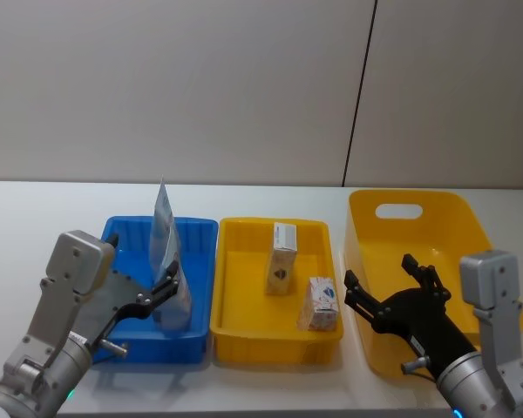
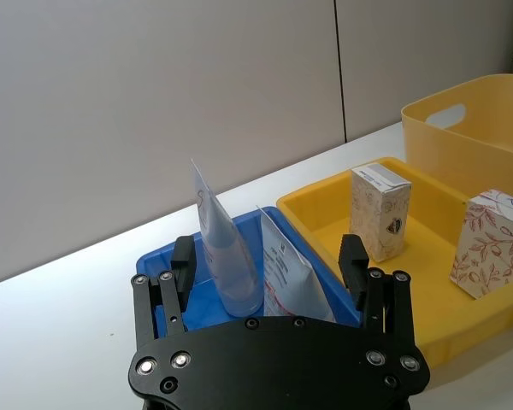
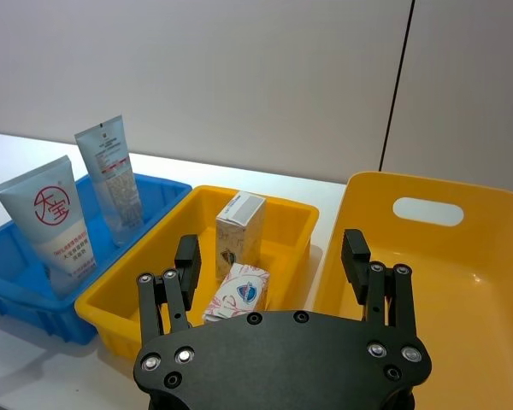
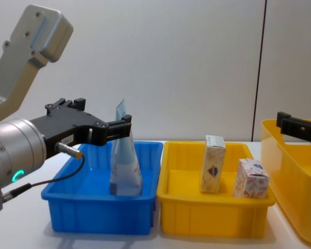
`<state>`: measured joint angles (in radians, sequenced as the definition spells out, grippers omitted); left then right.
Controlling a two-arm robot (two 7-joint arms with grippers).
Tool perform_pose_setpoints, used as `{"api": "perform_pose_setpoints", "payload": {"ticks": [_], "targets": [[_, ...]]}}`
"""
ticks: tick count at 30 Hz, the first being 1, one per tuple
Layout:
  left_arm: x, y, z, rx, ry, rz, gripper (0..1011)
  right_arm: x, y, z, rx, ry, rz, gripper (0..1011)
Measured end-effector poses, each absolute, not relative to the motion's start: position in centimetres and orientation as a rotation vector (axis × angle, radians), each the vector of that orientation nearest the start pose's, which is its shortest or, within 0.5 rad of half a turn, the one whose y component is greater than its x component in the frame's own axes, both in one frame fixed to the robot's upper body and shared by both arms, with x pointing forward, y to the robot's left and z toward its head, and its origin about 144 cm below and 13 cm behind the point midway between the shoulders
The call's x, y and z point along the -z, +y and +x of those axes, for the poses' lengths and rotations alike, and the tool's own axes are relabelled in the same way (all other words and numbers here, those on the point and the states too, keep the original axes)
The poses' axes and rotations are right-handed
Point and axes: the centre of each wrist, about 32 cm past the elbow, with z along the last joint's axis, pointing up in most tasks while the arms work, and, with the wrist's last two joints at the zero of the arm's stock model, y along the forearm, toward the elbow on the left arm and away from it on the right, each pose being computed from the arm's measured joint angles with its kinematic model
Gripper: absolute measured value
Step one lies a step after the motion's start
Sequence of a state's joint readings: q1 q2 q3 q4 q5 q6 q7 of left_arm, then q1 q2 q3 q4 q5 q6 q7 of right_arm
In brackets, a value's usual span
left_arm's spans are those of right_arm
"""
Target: Bimanual collaborative sorting of washing and personal care products
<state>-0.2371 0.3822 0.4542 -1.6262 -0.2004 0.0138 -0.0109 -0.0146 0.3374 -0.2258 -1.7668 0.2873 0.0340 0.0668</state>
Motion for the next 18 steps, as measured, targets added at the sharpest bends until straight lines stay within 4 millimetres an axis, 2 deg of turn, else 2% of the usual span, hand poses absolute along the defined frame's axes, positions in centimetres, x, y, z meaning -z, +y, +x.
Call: {"api": "perform_pose_setpoints", "payload": {"ticks": [18], "targets": [[-120.44,19.84,49.20,-1.124,-0.268,0.061,1001,-118.87,-23.71,44.33,1.229,-0.075,0.026,1003]]}}
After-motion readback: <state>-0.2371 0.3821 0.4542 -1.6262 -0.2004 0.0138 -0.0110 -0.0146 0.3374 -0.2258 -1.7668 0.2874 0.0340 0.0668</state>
